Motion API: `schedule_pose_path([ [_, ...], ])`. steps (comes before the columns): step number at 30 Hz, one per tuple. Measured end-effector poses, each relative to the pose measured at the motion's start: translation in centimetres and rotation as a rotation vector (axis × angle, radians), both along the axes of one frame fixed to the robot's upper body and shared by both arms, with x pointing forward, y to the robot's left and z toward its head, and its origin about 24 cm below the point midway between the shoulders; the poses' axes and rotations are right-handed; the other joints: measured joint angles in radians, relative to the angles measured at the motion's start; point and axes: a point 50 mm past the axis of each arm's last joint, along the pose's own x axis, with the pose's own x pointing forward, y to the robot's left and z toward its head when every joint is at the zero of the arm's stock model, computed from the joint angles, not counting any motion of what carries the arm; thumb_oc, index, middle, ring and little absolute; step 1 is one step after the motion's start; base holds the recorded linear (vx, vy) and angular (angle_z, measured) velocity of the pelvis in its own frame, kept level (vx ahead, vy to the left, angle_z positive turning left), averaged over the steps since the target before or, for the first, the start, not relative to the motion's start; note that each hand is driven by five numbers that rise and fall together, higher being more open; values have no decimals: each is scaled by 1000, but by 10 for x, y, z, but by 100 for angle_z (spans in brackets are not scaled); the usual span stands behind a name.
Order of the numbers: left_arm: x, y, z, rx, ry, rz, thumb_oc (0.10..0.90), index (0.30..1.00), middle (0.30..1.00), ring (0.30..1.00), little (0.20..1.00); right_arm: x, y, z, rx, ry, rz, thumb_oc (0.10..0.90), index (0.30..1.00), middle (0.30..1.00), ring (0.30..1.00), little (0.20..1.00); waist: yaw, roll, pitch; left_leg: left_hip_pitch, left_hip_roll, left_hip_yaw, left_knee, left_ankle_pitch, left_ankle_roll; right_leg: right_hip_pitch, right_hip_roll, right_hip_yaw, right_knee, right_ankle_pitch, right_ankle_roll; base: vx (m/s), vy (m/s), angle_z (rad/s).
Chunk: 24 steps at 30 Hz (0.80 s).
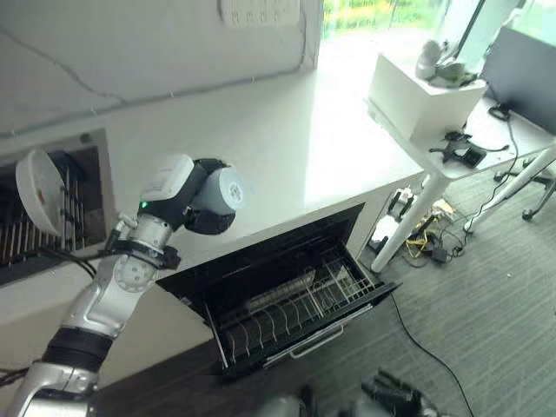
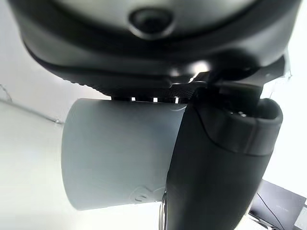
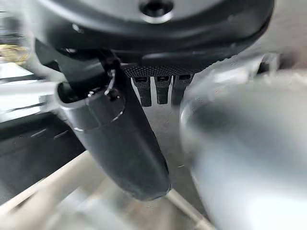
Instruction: Place the dishes in the dishwasher.
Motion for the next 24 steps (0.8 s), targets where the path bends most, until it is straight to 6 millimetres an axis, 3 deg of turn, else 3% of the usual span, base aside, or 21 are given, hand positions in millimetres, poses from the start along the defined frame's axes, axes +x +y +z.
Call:
schedule_pose_path([
  [1,3,-5,2,-7,-12,-14,400,300,300,300,300,4,3,1,11,-20,-43,800,900,900,900,900,-6,-28,25,22,-45,-13,15,13,44,-23,-40,53,-105,38,33,10,-241,79],
  [2,2,-9,3,0,-12,-31,400,300,300,300,300,2,5,-1,21,-13,-49,800,900,900,900,900,-17,-34,25,37,-49,-31,11,13,46,-12,-22,54,-153,80,28,-17,-165,75],
  [3,0,-12,2,4,-8,-46,400,300,300,300,300,-4,6,-4,28,21,-45,800,900,900,900,900,-13,-39,23,66,-51,-19,-16,12,48,5,-15,20,-152,95,28,-24,-132,39],
  [4,-4,-13,-3,6,2,-56,400,300,300,300,300,-14,6,-9,33,77,-43,800,900,900,900,900,31,-41,23,117,-52,4,-62,14,48,21,-9,-29,-118,97,27,-44,-127,1],
  [5,-7,-11,-8,9,19,-54,400,300,300,300,300,-24,6,-13,35,127,-42,800,900,900,900,900,68,-42,19,155,-61,22,-94,17,50,50,3,-59,-114,104,22,-53,-105,-10],
  [6,-9,-8,-12,13,35,-41,400,300,300,300,300,-32,7,-16,38,154,-49,800,900,900,900,900,81,-37,16,168,-83,22,-107,17,50,96,14,-59,-151,139,22,-73,-106,11],
  [7,-10,-5,-14,5,41,-26,400,300,300,300,300,-34,7,-17,37,171,-53,800,900,900,900,900,86,-40,16,163,-108,25,-108,17,50,131,14,-60,-197,186,-2,-73,-75,18],
  [8,-12,-4,-19,-25,36,-17,400,300,300,300,300,-31,2,-15,18,174,-52,800,900,900,900,900,88,-14,12,153,-100,26,-110,18,49,139,24,-65,-228,213,-8,-94,-72,3],
  [12,-13,-7,-20,-28,43,-31,400,300,300,300,300,-32,5,-16,17,184,-21,800,900,900,900,900,75,-16,5,185,-86,32,-160,26,47,178,46,-58,-301,236,-15,-86,-42,-11],
  [19,-14,-13,-18,-32,26,-66,400,300,300,300,300,-37,4,-17,20,201,-28,800,900,900,900,900,71,-10,1,194,-85,17,-197,53,36,184,57,-68,-317,244,-21,-34,-31,5],
  [24,-15,-13,-21,-39,34,-66,400,300,300,300,300,-42,0,-17,6,210,-32,800,900,900,900,900,75,19,-31,188,-78,1,-212,66,19,183,61,-80,-310,236,-22,-33,-71,9],
])
